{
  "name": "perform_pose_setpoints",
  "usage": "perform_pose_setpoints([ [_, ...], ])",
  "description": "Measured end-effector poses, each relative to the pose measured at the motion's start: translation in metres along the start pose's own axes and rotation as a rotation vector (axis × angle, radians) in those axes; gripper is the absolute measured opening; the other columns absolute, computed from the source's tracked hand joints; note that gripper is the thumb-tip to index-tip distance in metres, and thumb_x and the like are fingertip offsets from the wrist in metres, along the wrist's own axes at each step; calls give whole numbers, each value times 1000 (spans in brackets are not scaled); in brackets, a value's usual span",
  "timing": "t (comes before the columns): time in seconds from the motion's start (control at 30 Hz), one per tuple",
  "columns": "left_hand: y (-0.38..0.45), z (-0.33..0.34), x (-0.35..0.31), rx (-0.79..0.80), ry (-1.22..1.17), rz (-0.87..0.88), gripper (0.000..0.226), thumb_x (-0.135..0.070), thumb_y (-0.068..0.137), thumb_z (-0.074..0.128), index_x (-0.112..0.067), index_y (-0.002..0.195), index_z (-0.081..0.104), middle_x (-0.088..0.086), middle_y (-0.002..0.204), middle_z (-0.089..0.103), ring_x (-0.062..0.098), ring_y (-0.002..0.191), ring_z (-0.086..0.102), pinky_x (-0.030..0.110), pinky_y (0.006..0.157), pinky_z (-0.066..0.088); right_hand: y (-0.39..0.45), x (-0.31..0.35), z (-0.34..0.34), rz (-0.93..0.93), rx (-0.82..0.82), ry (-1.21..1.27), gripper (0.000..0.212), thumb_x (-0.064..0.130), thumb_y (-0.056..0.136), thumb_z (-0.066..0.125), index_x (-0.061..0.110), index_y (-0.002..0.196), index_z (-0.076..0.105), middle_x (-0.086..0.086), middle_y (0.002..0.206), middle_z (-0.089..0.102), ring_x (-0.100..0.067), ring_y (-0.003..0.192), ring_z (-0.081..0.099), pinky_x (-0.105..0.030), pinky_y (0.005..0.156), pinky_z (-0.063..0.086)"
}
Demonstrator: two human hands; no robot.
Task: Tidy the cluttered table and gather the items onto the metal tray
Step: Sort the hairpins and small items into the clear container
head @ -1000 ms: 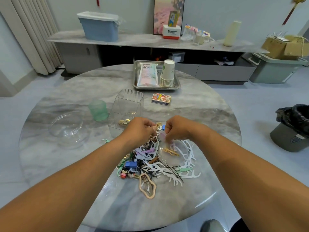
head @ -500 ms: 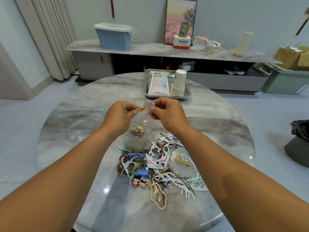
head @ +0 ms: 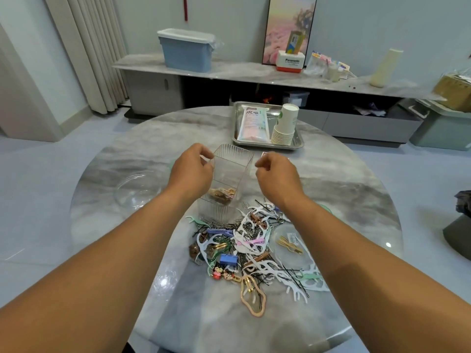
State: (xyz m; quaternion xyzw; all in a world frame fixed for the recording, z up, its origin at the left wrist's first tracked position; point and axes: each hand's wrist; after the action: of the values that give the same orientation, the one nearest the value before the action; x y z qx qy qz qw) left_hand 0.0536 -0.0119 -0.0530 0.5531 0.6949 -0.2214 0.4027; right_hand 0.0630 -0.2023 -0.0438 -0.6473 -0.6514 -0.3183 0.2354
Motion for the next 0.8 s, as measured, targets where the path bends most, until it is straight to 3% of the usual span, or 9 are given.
perform_pose_setpoints([
  [0.1,-3,-8,7,116,151,-144,17,-10,94,53,-26,95,56,0,91,58,22,79,58,30,62,43,-6,-14,-10,90,341,-206,14,10,95,59,8,97,72,-14,99,72,-31,96,69,-47,85,59],
  [0.2,-10,-14,12,282,327,-188,23,2,93,51,-15,92,67,5,90,63,28,85,61,31,72,47,-22,-21,-9,26,669,-370,21,1,85,73,13,102,75,-2,96,70,-21,90,66,-29,72,56],
  [0.27,-13,-18,15,337,397,-200,28,6,93,52,-14,84,68,5,91,68,28,85,65,34,74,52,-29,-20,-6,6,748,-382,29,-1,79,78,18,99,73,4,85,64,-16,80,61,-26,69,52],
  [0.33,-15,-22,19,399,472,-212,21,3,93,55,-6,100,72,12,102,72,31,96,70,37,83,58,-30,-18,-4,0,752,-380,31,-2,73,83,18,93,69,4,81,63,-19,79,60,-30,68,51],
  [0.4,-21,-22,23,480,506,-248,25,1,92,61,-6,114,72,13,108,72,27,95,69,31,79,55,-30,-18,-3,-10,771,-377,28,1,72,85,18,88,69,2,83,68,-22,84,66,-36,75,56],
  [0.47,-29,-20,31,546,502,-247,25,-1,88,70,-15,108,76,6,98,70,22,88,65,27,71,50,-31,-19,-1,-32,782,-359,22,8,75,86,17,89,71,3,84,70,-19,82,68,-35,75,58],
  [0.57,-34,-17,40,590,397,-207,19,-14,82,83,-25,96,77,-4,87,64,15,82,58,25,70,44,-35,-20,7,-116,705,-351,19,22,81,85,19,95,72,6,83,68,-15,73,67,-28,64,54],
  [0.7,-37,-13,37,699,325,-127,16,-26,79,87,-31,91,78,-12,77,64,6,75,57,24,67,43,-41,-18,25,-159,640,-338,27,36,83,83,28,107,73,6,90,69,-15,71,70,-34,73,60],
  [0.8,-43,-5,34,752,374,-59,15,-25,79,86,-29,92,79,-15,71,64,3,69,56,21,62,40,-49,-18,41,-237,575,-404,20,33,84,81,28,103,76,5,94,70,-16,83,67,-35,77,58],
])
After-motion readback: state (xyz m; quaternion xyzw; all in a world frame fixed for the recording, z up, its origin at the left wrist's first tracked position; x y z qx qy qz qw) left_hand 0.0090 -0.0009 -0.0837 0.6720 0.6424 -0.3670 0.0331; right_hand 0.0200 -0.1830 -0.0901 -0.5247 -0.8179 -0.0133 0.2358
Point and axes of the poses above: each hand's wrist, its own y-axis towards the middle knuckle, its own z-axis out of the palm, x = y × z
